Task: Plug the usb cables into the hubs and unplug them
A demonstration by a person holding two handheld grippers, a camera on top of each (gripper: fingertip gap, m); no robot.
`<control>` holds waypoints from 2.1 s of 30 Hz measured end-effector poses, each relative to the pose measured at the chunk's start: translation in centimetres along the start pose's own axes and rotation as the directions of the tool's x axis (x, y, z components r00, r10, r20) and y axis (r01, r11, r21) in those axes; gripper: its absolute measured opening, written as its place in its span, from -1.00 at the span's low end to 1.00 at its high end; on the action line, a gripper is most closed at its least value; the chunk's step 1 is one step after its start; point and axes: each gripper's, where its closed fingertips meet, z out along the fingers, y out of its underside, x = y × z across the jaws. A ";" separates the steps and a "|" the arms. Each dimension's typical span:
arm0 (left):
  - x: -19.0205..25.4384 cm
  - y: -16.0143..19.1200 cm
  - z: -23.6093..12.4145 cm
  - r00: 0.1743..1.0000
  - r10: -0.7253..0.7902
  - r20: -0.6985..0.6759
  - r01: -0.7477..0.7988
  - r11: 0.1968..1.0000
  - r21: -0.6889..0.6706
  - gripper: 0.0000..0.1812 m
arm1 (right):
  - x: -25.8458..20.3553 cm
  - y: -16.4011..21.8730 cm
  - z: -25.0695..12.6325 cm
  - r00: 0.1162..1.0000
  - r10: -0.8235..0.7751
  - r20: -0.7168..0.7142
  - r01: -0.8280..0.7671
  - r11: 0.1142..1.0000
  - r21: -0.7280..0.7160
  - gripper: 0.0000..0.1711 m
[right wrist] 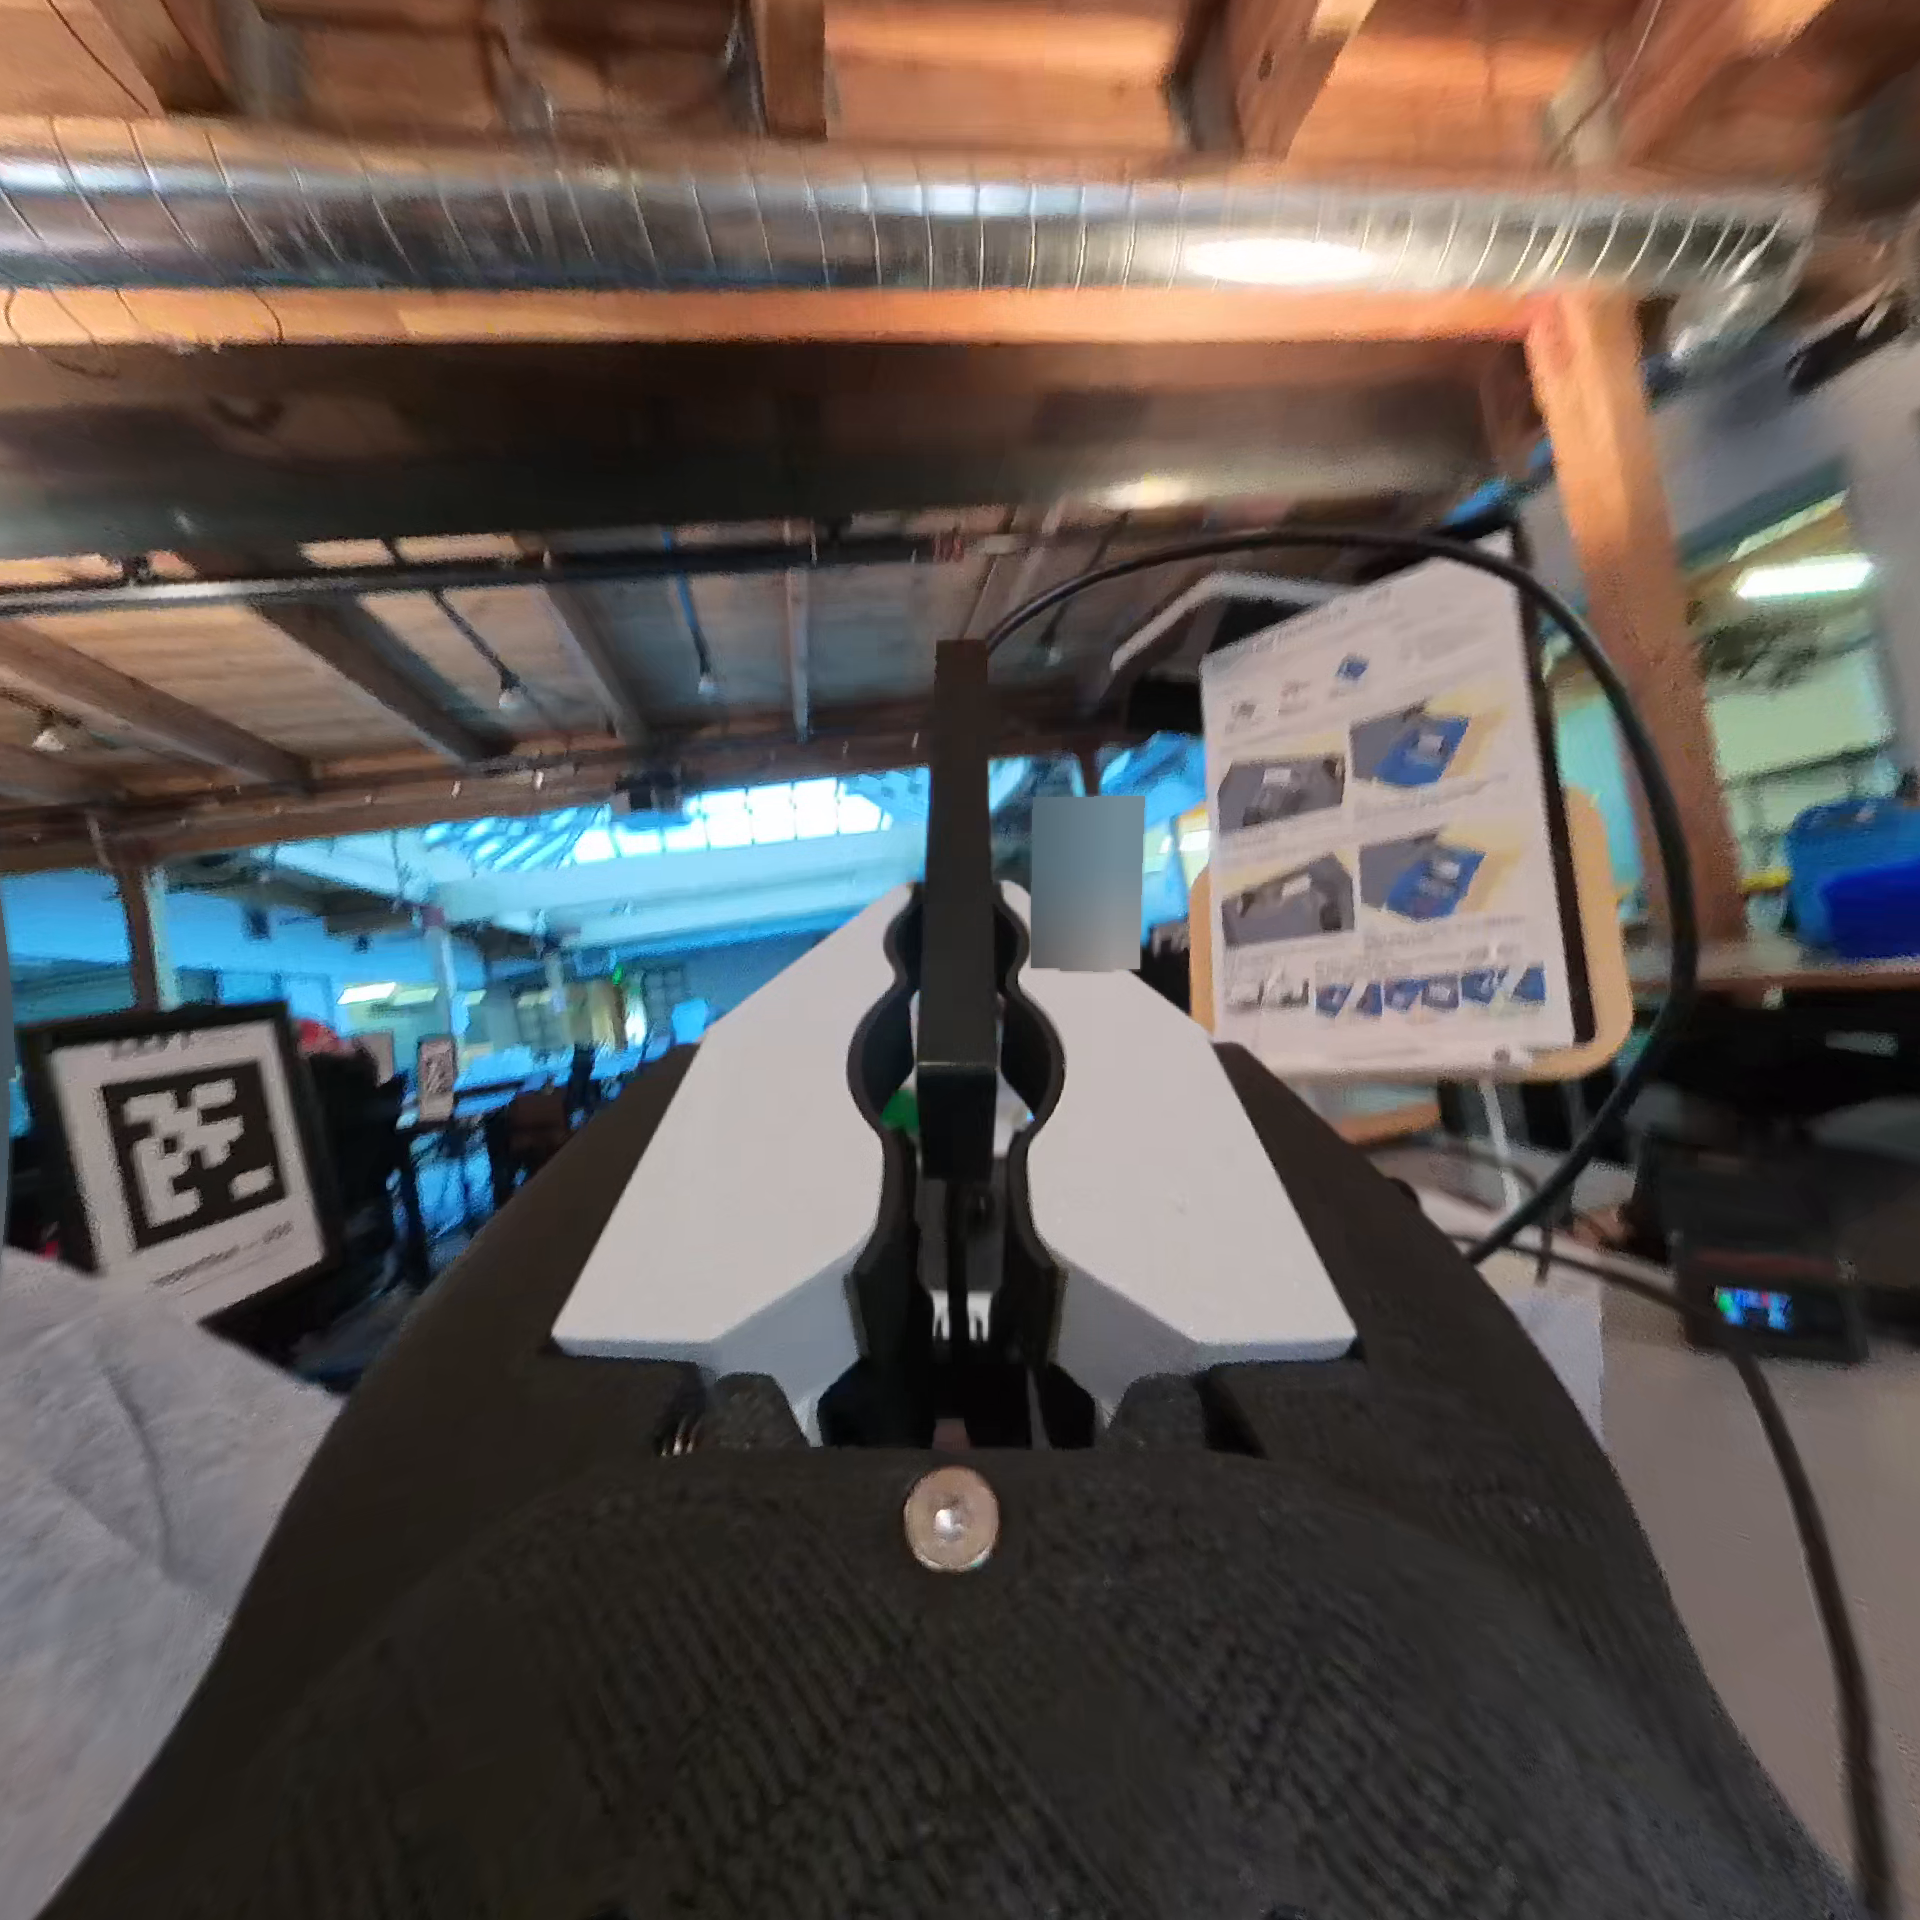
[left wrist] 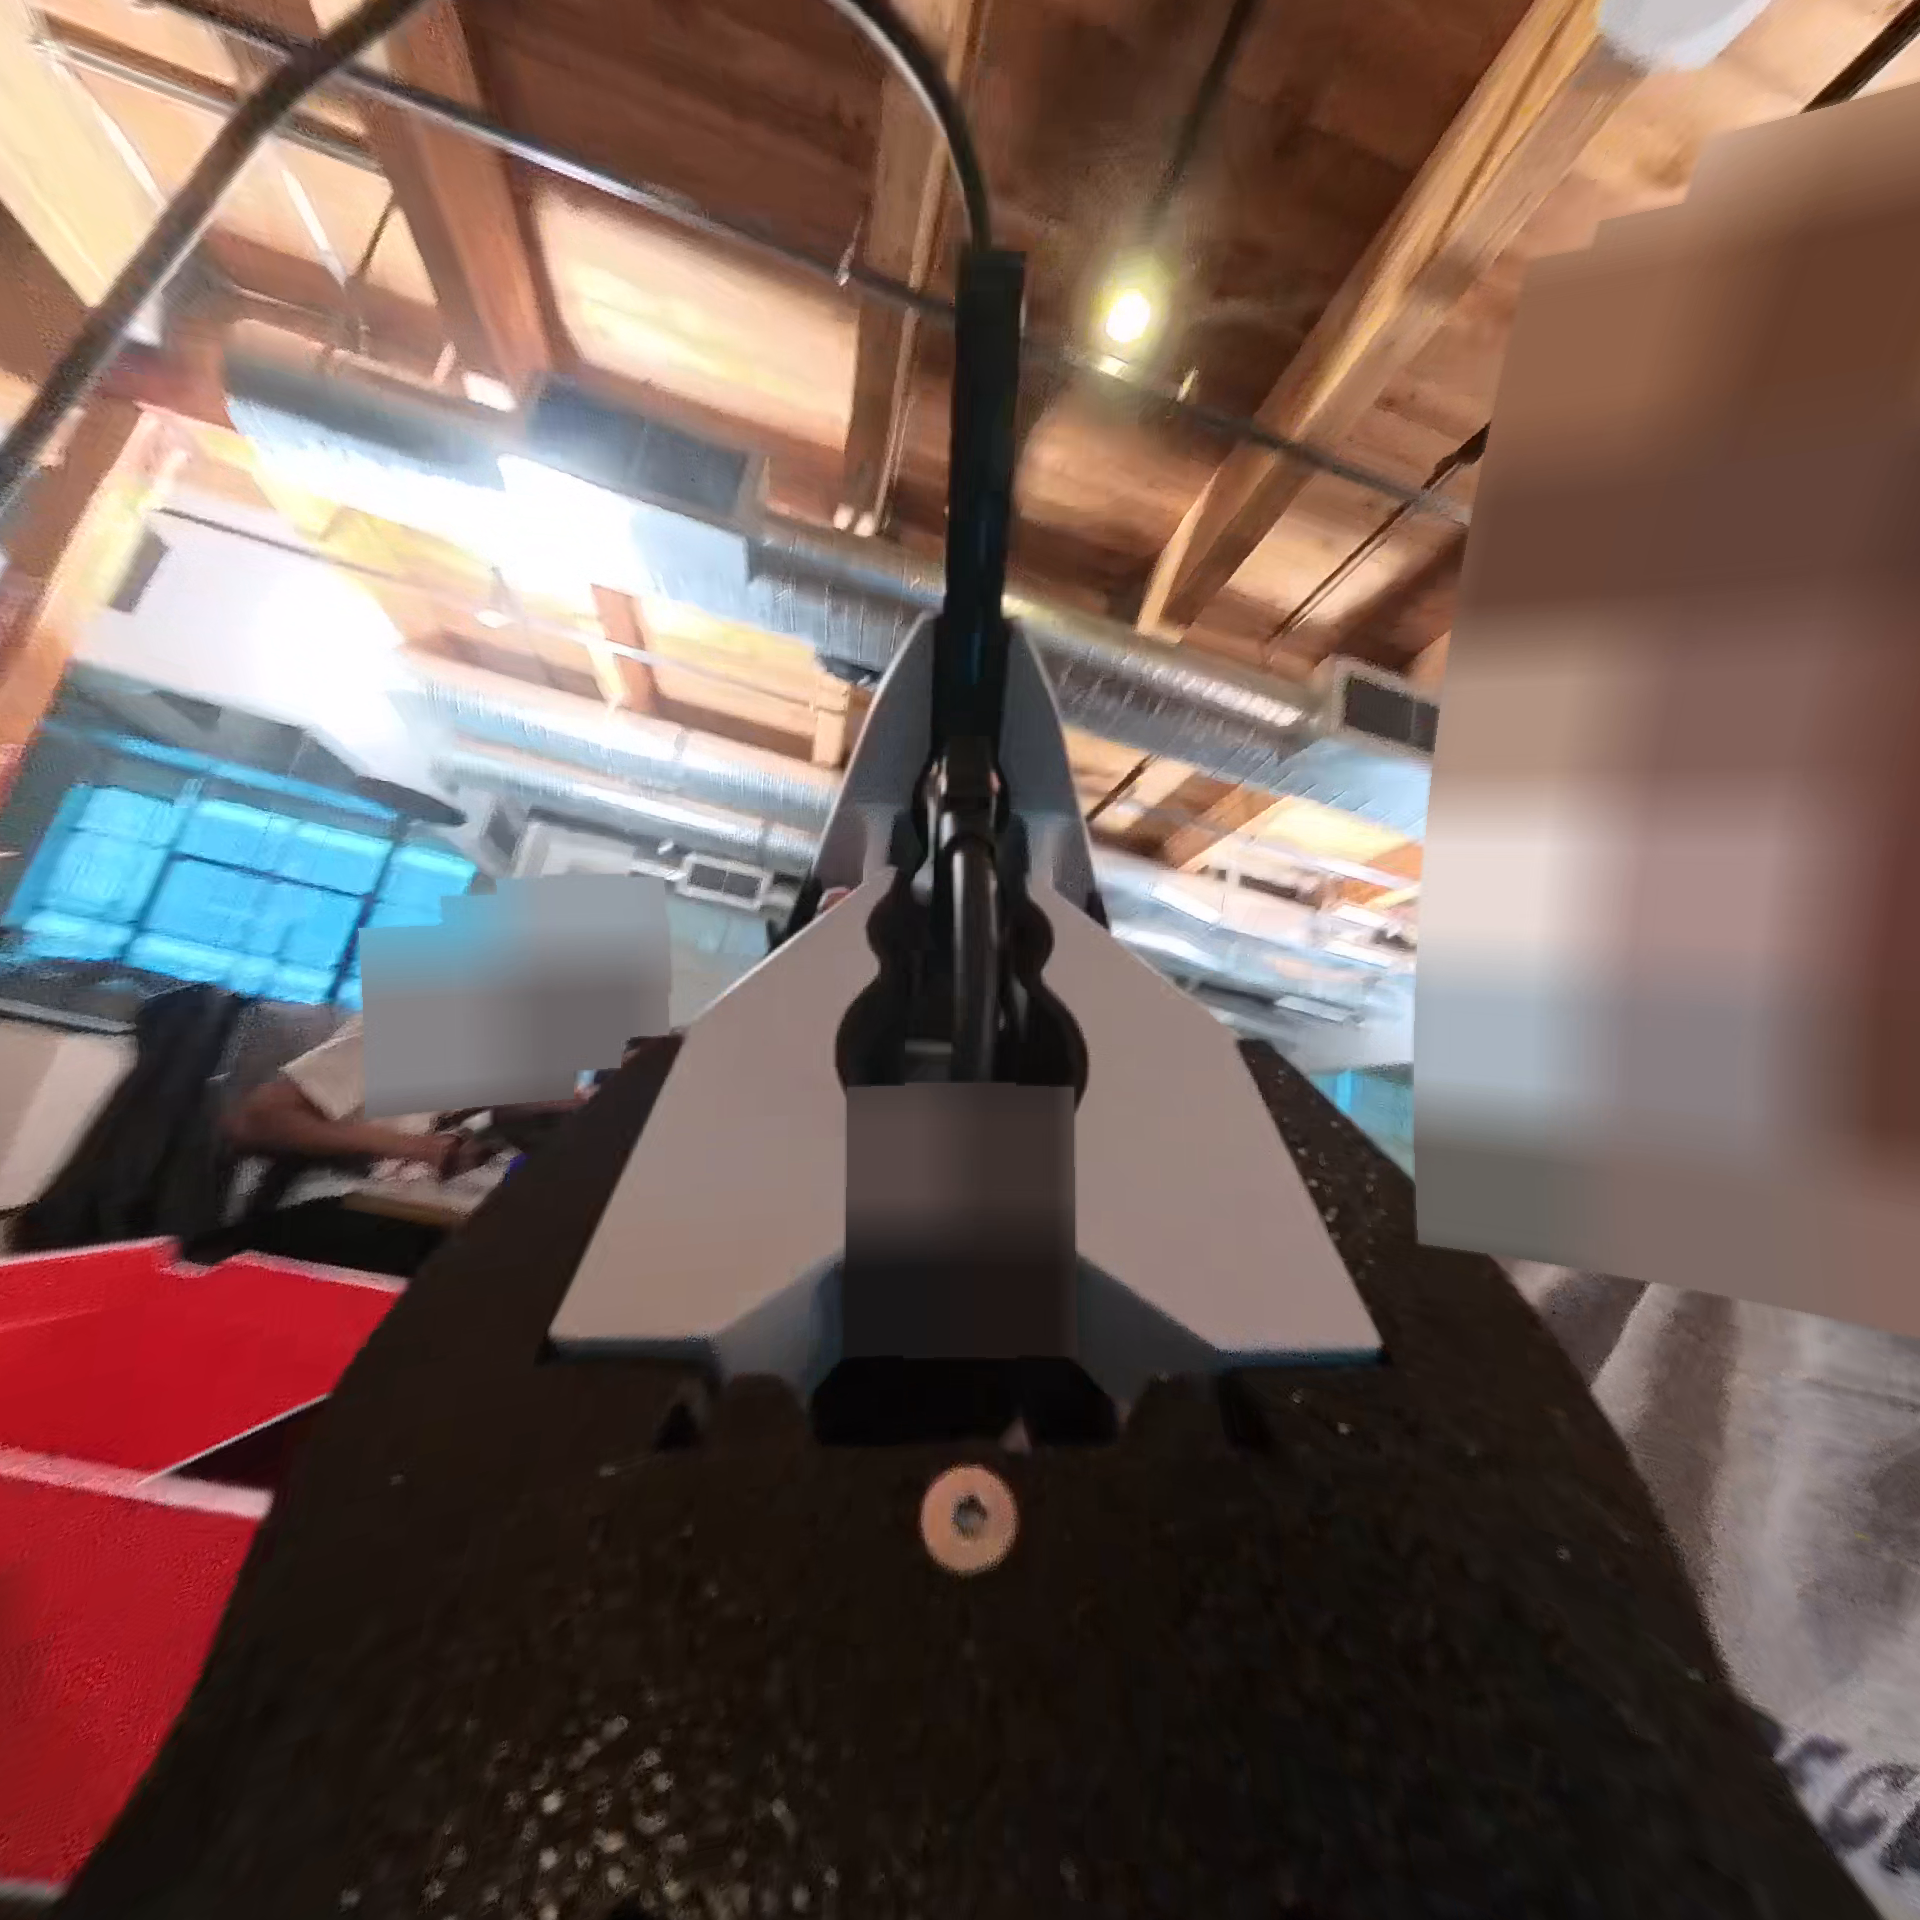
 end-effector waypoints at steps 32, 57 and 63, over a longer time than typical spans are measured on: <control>-0.5 2.5 -3.0 0.940 0.338 0.057 -0.218 0.717 -0.662 -0.91 | -0.5 5.2 -1.6 0.979 0.015 0.202 0.091 0.858 -0.506 -0.91; 0.1 2.5 -5.2 0.963 0.262 0.067 -0.125 0.653 -0.747 -0.92 | -0.8 6.4 -2.6 0.970 -0.048 0.239 0.185 0.782 -0.595 -0.91; 1.5 -2.8 -7.0 0.990 0.093 0.105 -0.012 0.803 -0.596 -0.93 | 0.4 -0.6 -4.5 0.973 0.092 0.212 0.001 0.916 -0.401 -0.91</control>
